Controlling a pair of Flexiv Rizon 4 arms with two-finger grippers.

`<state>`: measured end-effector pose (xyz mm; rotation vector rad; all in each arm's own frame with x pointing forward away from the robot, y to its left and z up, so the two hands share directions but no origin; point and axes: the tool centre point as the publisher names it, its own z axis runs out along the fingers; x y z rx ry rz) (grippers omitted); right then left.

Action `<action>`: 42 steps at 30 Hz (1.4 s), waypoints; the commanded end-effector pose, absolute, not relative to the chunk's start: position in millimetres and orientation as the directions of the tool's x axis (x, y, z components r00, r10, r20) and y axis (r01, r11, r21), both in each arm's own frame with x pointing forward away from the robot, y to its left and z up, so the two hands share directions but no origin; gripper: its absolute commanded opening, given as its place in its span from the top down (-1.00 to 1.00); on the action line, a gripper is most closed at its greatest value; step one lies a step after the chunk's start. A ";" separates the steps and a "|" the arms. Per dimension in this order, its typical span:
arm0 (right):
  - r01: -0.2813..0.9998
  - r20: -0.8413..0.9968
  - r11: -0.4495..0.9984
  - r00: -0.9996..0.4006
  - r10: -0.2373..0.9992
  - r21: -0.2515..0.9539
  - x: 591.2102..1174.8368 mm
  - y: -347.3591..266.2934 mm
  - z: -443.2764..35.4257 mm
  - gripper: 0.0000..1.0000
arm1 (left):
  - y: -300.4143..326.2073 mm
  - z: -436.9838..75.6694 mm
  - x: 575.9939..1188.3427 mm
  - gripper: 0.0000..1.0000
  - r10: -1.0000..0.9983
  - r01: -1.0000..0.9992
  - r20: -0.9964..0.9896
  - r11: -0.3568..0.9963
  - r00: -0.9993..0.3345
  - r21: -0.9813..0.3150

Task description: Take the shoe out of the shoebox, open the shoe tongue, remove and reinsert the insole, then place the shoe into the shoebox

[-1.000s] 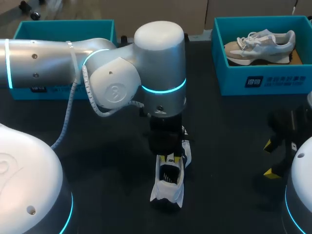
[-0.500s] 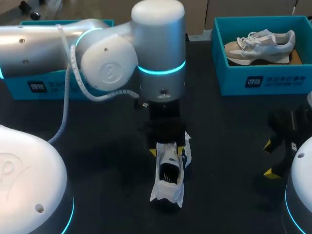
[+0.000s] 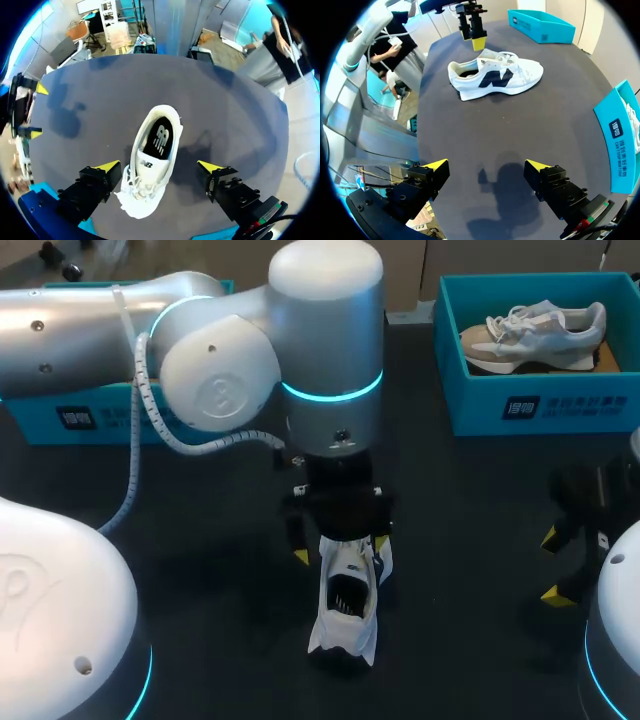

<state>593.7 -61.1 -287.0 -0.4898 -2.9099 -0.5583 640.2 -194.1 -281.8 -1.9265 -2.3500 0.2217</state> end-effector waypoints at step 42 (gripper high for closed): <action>0.341 0.191 0.878 -0.938 0.291 0.335 591.7 -61.3 -286.8 -1.00 | -194.9 -329.2 562.6 -1.00 0.292 0.287 0.081 0.956 -0.953 -0.062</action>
